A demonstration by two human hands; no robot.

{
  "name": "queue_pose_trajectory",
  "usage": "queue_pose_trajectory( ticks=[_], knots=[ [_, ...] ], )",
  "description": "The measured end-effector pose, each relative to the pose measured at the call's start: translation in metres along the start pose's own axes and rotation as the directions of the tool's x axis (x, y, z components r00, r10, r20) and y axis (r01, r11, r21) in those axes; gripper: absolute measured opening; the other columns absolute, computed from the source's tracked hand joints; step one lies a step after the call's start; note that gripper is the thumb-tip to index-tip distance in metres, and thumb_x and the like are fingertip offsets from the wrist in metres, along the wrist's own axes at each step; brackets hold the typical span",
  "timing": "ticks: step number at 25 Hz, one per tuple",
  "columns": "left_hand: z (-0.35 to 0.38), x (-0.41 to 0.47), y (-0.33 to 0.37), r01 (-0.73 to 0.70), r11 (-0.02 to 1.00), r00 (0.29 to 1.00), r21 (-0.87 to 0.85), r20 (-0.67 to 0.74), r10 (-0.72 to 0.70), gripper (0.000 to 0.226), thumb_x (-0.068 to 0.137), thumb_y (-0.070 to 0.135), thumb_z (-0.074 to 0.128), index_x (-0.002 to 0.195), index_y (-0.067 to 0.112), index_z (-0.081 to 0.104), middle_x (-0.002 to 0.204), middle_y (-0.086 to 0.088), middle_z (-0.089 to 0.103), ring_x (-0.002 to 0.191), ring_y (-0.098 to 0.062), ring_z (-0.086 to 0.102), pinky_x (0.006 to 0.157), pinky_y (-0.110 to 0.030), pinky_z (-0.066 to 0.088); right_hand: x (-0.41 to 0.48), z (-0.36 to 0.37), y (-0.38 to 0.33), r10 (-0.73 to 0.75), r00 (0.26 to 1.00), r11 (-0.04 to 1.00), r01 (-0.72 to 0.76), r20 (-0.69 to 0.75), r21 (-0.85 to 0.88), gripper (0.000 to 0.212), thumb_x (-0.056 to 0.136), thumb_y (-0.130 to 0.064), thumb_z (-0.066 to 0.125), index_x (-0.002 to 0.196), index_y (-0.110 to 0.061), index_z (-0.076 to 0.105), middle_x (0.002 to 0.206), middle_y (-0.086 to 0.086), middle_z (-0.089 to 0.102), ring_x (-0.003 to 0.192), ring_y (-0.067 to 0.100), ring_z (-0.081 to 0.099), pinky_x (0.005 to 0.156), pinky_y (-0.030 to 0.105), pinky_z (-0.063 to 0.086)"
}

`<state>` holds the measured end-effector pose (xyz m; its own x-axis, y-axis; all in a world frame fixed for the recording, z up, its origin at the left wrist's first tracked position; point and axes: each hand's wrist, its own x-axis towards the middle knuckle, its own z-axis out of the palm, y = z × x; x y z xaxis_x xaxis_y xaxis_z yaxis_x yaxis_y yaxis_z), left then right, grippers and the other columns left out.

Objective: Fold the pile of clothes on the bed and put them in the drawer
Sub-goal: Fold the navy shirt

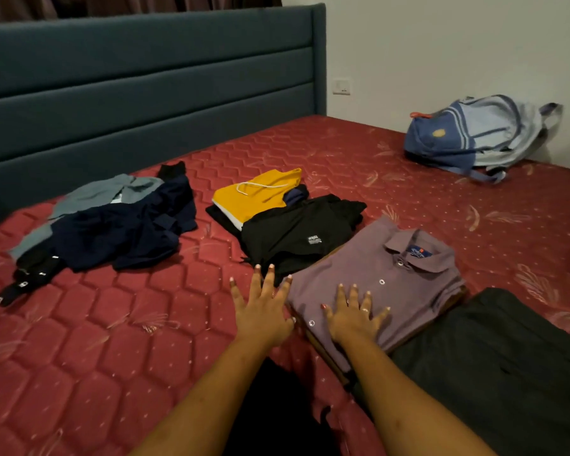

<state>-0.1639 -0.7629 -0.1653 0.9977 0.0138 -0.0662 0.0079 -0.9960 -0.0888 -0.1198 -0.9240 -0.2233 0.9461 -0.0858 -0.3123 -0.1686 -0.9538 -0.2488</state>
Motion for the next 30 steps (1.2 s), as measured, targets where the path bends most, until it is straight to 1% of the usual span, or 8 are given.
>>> queue_pose_trajectory(
  ticks=[4,8,12,15,20,25,27,30],
  knots=[
    [-0.003,0.005,-0.050,0.147,0.989,0.988,-0.027,0.042,-0.146,0.079,0.091,0.055,0.043,0.152,0.038,-0.004,0.161,-0.002,-0.014,0.146,-0.028,-0.020,0.107,-0.066,-0.014,0.006,-0.006,-0.076,-0.173,0.985,0.982,0.170,-0.028,-0.081,0.059,0.099,-0.054,0.026,0.147,-0.020,0.036,0.162,-0.001,-0.001,0.148,0.025,-0.010,0.111,0.063,-0.007],
    [-0.007,0.006,-0.128,0.310,0.948,0.949,-0.069,-0.036,-0.313,0.081,0.092,0.051,0.046,0.151,0.038,-0.007,0.160,-0.001,-0.018,0.145,-0.029,-0.022,0.106,-0.068,-0.013,-0.006,-0.017,-0.183,-0.405,0.900,0.914,0.391,-0.160,-0.113,0.037,0.102,-0.033,0.033,0.114,-0.016,0.064,0.124,0.009,0.062,0.128,0.027,0.048,0.114,0.049,0.016],
    [0.005,-0.008,-0.245,0.518,0.845,0.846,-0.134,-0.067,-0.529,0.083,0.090,0.047,0.049,0.150,0.040,-0.008,0.160,0.000,-0.017,0.144,-0.031,-0.023,0.107,-0.067,-0.012,-0.010,0.003,-0.297,-0.626,0.779,0.779,0.627,-0.041,0.013,0.052,0.091,-0.006,0.041,0.138,-0.029,0.041,0.132,0.013,0.052,0.116,0.034,0.056,0.090,0.041,0.045],
    [0.041,-0.028,-0.334,0.667,0.719,0.736,-0.193,0.026,-0.676,0.082,0.090,0.048,0.049,0.151,0.041,-0.005,0.161,0.000,-0.015,0.145,-0.030,-0.022,0.108,-0.066,-0.010,-0.002,0.044,-0.375,-0.698,0.711,0.705,0.703,0.091,-0.089,0.067,0.090,-0.011,0.051,0.145,-0.041,0.028,0.157,0.001,0.017,0.137,0.034,0.030,0.103,0.047,0.037],
    [0.120,-0.052,-0.434,0.743,0.629,0.668,-0.230,0.193,-0.718,0.093,0.085,0.067,0.049,0.152,0.038,-0.008,0.161,-0.002,-0.012,0.146,-0.032,-0.017,0.108,-0.069,-0.001,0.038,0.093,-0.464,-0.631,0.775,0.745,0.620,0.043,-0.245,0.074,0.096,-0.020,0.050,0.149,-0.049,0.006,0.159,0.000,-0.022,0.144,0.040,-0.016,0.111,0.056,0.023],
    [0.160,-0.022,-0.471,0.657,0.679,0.751,-0.327,0.355,-0.556,0.099,0.079,0.076,0.047,0.150,0.041,-0.012,0.158,-0.001,-0.026,0.145,-0.032,-0.020,0.108,-0.067,-0.004,0.105,0.106,-0.487,-0.504,0.859,0.852,0.480,-0.085,-0.208,0.103,0.091,-0.006,0.054,0.143,-0.047,-0.025,0.159,0.018,0.003,0.137,0.043,0.029,0.095,0.050,0.041],
    [0.160,-0.016,-0.476,0.638,0.687,0.767,-0.347,0.364,-0.528,0.100,0.078,0.075,0.049,0.150,0.042,-0.012,0.156,-0.001,-0.029,0.144,-0.032,-0.024,0.108,-0.066,-0.008,0.125,0.105,-0.493,-0.454,0.891,0.886,0.451,-0.011,-0.106,0.091,0.090,-0.009,0.055,0.153,-0.033,-0.006,0.142,0.025,0.039,0.121,0.041,0.049,0.089,0.044,0.044],
    [0.162,-0.018,-0.472,0.649,0.671,0.756,-0.359,0.401,-0.517,0.095,0.082,0.072,0.047,0.150,0.041,-0.011,0.156,0.000,-0.028,0.144,-0.032,-0.023,0.111,-0.062,-0.008,0.115,0.097,-0.503,-0.494,0.861,0.838,0.508,0.121,-0.199,0.046,0.090,-0.012,0.047,0.136,-0.011,0.046,0.133,0.023,0.051,0.119,0.039,0.052,0.097,0.041,0.045]
  ],
)
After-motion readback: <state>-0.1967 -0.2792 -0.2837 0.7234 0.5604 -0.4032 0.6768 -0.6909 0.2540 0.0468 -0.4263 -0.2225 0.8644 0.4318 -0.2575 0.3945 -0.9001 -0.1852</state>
